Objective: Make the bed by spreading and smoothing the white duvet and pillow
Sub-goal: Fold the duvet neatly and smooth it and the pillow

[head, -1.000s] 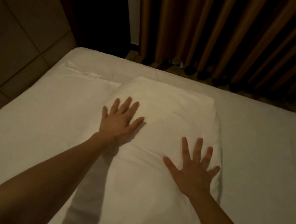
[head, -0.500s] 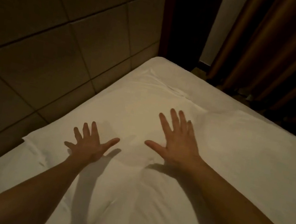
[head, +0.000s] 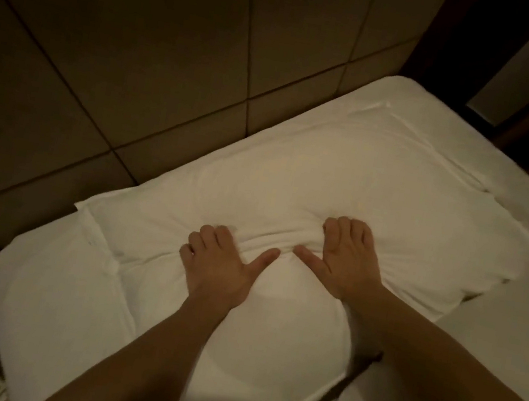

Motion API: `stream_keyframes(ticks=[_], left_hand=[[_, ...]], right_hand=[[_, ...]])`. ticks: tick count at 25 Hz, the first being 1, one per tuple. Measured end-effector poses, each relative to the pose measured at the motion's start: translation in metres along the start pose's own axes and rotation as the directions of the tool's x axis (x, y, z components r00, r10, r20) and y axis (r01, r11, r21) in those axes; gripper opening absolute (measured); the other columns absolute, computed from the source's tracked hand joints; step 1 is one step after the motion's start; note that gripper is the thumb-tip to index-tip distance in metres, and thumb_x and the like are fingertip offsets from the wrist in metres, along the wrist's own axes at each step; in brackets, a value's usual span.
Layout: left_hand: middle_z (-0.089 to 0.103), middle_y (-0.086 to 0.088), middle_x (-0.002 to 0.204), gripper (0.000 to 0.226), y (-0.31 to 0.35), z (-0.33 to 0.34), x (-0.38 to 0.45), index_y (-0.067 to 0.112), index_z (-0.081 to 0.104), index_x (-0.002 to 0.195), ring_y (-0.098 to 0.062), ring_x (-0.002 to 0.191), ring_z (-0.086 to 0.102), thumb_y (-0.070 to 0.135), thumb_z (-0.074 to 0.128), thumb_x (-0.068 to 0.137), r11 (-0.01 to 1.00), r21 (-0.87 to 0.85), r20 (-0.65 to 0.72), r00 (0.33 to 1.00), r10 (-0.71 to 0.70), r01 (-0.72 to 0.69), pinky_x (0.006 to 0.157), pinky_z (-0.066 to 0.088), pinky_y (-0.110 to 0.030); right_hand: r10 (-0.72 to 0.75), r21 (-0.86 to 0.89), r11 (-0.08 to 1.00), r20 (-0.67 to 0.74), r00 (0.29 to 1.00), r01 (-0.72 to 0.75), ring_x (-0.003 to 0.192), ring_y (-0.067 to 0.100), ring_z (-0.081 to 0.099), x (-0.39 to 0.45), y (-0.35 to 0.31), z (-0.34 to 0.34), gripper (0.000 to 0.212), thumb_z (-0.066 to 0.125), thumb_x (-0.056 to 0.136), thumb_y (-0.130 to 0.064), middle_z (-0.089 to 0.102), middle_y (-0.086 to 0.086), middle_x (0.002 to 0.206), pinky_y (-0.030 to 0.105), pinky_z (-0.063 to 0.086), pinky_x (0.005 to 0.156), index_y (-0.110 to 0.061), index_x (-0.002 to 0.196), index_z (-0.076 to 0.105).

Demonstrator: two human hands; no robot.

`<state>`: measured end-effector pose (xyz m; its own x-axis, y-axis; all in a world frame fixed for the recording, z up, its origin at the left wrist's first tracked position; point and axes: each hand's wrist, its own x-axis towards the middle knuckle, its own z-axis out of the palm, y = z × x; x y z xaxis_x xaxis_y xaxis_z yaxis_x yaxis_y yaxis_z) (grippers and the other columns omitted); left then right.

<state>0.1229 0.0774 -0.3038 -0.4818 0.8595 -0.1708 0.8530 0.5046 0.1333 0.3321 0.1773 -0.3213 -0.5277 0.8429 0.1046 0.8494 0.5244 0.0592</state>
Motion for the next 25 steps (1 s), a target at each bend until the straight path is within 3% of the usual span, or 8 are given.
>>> stream_keyframes(ticks=[2,5,8,11,14,19,22,25], left_hand=[[0.058,-0.011,0.107,0.109,0.0,0.013,0.009,0.01,0.056,0.114,-0.031,0.095,0.051,0.1,0.01,0.072,1.0,0.006,-0.021,1.0,0.012,-0.012,0.084,0.04,-0.044],[0.064,-0.005,0.109,0.104,-0.008,0.011,0.019,0.016,0.056,0.12,-0.027,0.099,0.06,0.099,0.016,0.071,1.0,-0.014,0.01,1.0,0.017,-0.017,0.086,0.046,-0.041],[0.071,-0.006,0.099,0.091,-0.02,-0.017,0.018,0.016,0.059,0.107,-0.028,0.092,0.067,0.093,0.023,0.074,0.996,-0.086,0.039,0.998,0.041,-0.037,0.078,0.05,-0.036],[0.069,-0.006,0.086,0.075,-0.016,-0.079,0.012,0.017,0.053,0.087,-0.029,0.085,0.066,0.089,0.034,0.078,0.993,-0.11,-0.006,0.999,0.038,-0.039,0.071,0.046,-0.034],[0.055,0.002,0.07,0.071,-0.009,-0.165,-0.001,0.016,0.052,0.081,-0.027,0.078,0.062,0.086,0.039,0.079,0.975,-0.207,-0.152,0.987,0.051,-0.082,0.065,0.04,-0.033],[0.05,0.004,0.066,0.071,-0.019,-0.322,-0.048,0.015,0.053,0.07,-0.022,0.072,0.05,0.084,0.04,0.081,0.936,-0.329,-0.389,0.921,-0.017,-0.122,0.064,0.036,-0.034],[0.051,0.001,0.065,0.071,-0.016,-0.392,-0.116,0.015,0.05,0.065,-0.027,0.072,0.051,0.084,0.039,0.081,0.908,-0.386,-0.439,0.898,-0.026,-0.162,0.063,0.033,-0.037],[0.049,-0.001,0.061,0.07,0.009,-0.427,-0.203,0.014,0.044,0.059,-0.028,0.066,0.049,0.08,0.044,0.082,0.854,-0.471,-0.474,0.88,-0.031,-0.223,0.057,0.027,-0.037]], right_hand=[[0.014,-0.015,1.0,-0.033,0.999,-0.014,0.086,0.029,0.046,0.01,0.001,0.012,0.079,0.016,0.095,-0.078,0.055,0.012,0.092,0.045,0.035,0.084,-0.01,0.095,0.056],[0.081,-0.022,0.997,0.116,0.99,-0.079,0.075,0.032,0.059,0.027,-0.002,0.006,0.086,0.007,0.095,-0.078,0.066,0.01,0.077,0.04,0.041,0.071,-0.015,0.081,0.063],[0.063,-0.058,0.997,0.176,0.982,-0.053,0.072,0.024,0.069,0.038,-0.002,-0.028,0.098,-0.009,0.082,-0.082,0.071,0.001,0.073,0.031,0.037,0.06,-0.02,0.075,0.067],[0.002,-0.043,0.999,0.058,0.998,0.001,0.067,0.02,0.068,0.046,0.005,-0.09,0.11,-0.027,0.069,-0.085,0.07,-0.002,0.07,0.028,0.034,0.058,-0.02,0.072,0.063],[0.019,0.026,1.0,-0.088,0.996,-0.017,0.065,0.024,0.067,0.06,0.007,-0.173,0.109,-0.034,0.064,-0.085,0.068,0.002,0.065,0.028,0.032,0.058,-0.02,0.067,0.054],[-0.015,0.026,0.999,-0.262,0.965,0.023,0.078,0.025,0.068,0.068,-0.016,-0.333,0.095,-0.011,0.08,-0.081,0.071,0.004,0.077,0.03,0.031,0.061,-0.02,0.074,0.061],[-0.048,0.05,0.996,-0.399,0.916,0.074,0.065,0.028,0.065,0.031,-0.013,-0.42,0.1,-0.022,0.077,-0.083,0.067,0.007,0.066,0.03,0.03,0.058,-0.02,0.063,0.054],[-0.069,0.105,0.984,-0.528,0.846,0.146,0.042,0.028,0.055,-0.03,0.006,-0.485,0.083,-0.003,0.094,-0.076,0.056,0.005,0.047,0.025,0.025,0.051,-0.021,0.05,0.042]])
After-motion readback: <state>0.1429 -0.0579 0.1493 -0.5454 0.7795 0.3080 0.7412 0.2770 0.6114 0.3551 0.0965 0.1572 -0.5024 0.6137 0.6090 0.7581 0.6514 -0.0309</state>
